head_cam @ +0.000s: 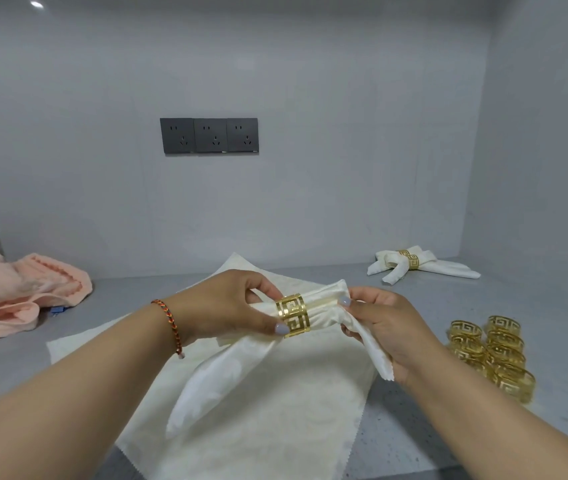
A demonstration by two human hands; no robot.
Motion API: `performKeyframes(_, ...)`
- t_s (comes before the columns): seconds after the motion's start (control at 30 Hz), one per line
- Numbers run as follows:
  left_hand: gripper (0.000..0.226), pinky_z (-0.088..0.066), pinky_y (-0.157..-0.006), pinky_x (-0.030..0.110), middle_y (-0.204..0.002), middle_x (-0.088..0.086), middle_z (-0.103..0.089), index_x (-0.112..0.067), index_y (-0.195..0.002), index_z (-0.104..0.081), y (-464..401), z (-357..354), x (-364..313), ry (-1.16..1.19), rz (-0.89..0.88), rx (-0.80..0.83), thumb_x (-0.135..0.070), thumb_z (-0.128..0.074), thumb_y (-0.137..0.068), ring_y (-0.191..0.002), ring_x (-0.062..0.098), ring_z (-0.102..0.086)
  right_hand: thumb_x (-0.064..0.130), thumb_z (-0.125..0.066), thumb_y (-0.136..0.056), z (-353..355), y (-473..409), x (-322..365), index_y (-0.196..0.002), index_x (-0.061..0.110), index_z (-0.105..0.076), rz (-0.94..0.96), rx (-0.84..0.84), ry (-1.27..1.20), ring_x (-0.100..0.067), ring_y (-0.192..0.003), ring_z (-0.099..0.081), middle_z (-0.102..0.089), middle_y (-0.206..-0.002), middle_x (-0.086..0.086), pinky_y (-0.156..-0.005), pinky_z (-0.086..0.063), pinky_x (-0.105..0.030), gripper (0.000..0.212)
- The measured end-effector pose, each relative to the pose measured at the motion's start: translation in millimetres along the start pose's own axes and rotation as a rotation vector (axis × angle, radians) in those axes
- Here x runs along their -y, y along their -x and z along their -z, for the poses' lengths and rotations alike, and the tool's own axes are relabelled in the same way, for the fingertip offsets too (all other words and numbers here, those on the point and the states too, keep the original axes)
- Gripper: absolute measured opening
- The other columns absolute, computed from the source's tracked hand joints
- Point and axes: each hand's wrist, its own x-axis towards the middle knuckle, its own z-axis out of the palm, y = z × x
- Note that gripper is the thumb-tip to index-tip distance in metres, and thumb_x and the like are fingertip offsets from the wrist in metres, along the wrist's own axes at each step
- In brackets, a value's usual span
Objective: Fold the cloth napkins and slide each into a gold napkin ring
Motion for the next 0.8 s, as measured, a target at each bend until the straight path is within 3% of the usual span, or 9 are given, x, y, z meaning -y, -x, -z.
performKeyframes(0.1, 0.061, -0.05, -0.078, 0.033, -0.096, 0.01, -0.074, -0.024, -0.095, -0.071, -2, -5, 2, 0.019, -0.009, -0.01, -0.054, -0.084, -0.044, -0.077, 0.014, -0.065, 0.007, -0.067, -0.086, 1, -2, -3, -0.077, 0.011, -0.075, -0.006, -0.01, 0.004, -0.021, -0.066, -0.053, -0.068, -0.072, -0.011, -0.073, -0.044, -0.031, 0.013)
performKeyframes(0.27, 0.055, -0.044, -0.079, 0.031, -0.099, 0.01, -0.073, -0.026, -0.089, -0.074, -5, -4, 3, -0.037, -0.004, -0.004, -0.054, -0.084, -0.042, -0.079, 0.013, -0.061, 0.011, -0.066, -0.087, 7, -4, -1, -0.088, 0.005, -0.072, -0.008, 0.085, 0.133, -0.02, -0.071, -0.059, -0.07, -0.083, -0.012, -0.076, -0.046, -0.031, 0.009)
performKeyframes(0.37, 0.046, -0.042, -0.075, 0.028, -0.096, 0.009, -0.074, -0.023, -0.09, -0.075, -3, -3, 2, -0.039, 0.01, 0.009, -0.045, -0.087, -0.052, -0.074, 0.01, -0.06, 0.041, -0.077, -0.074, 12, -7, 10, -0.091, 0.005, -0.07, -0.059, 0.233, 0.351, -0.023, -0.095, -0.067, -0.072, -0.102, -0.012, -0.093, -0.044, -0.033, 0.04)
performKeyframes(0.47, 0.037, -0.042, -0.074, 0.028, -0.095, 0.01, -0.074, -0.02, -0.091, -0.075, -5, -5, -1, -0.044, 0.001, 0.015, -0.035, -0.089, -0.06, -0.071, 0.012, -0.06, 0.049, -0.078, -0.068, 6, -8, 19, -0.096, -0.004, -0.063, -0.042, 0.28, 0.521, -0.022, -0.077, -0.056, -0.068, -0.086, -0.011, -0.075, -0.039, -0.035, 0.062)
performKeyframes(0.63, 0.054, -0.05, -0.093, 0.042, -0.096, 0.007, -0.075, -0.023, -0.09, -0.075, -4, 0, 1, -0.023, -0.013, 0.006, -0.049, -0.085, -0.044, -0.092, 0.03, -0.069, 0.037, -0.078, -0.074, 3, -6, 17, -0.087, -0.005, -0.059, -0.001, 0.231, 0.407, -0.022, -0.072, -0.041, -0.052, -0.076, -0.01, -0.066, -0.03, -0.034, 0.048)
performKeyframes(0.7, 0.054, -0.051, -0.092, 0.04, -0.096, 0.008, -0.075, -0.022, -0.091, -0.075, -4, 1, 3, -0.008, -0.012, 0.017, -0.049, -0.084, -0.045, -0.086, 0.025, -0.069, 0.03, -0.077, -0.08, 2, -5, 12, -0.09, -0.007, -0.061, -0.006, 0.222, 0.344, -0.023, -0.072, -0.048, -0.058, -0.079, -0.013, -0.067, -0.035, -0.033, 0.042)
performKeyframes(0.8, 0.055, -0.051, -0.084, 0.035, -0.1, 0.013, -0.073, -0.019, -0.097, -0.073, -3, 0, 4, 0.084, -0.004, 0.045, -0.04, -0.087, -0.048, -0.081, 0.016, -0.066, 0.016, -0.07, -0.085, 2, -5, 10, -0.089, 0.001, -0.071, -0.015, 0.201, 0.224, -0.02, -0.073, -0.065, -0.072, -0.086, -0.014, -0.068, -0.048, -0.028, 0.016)
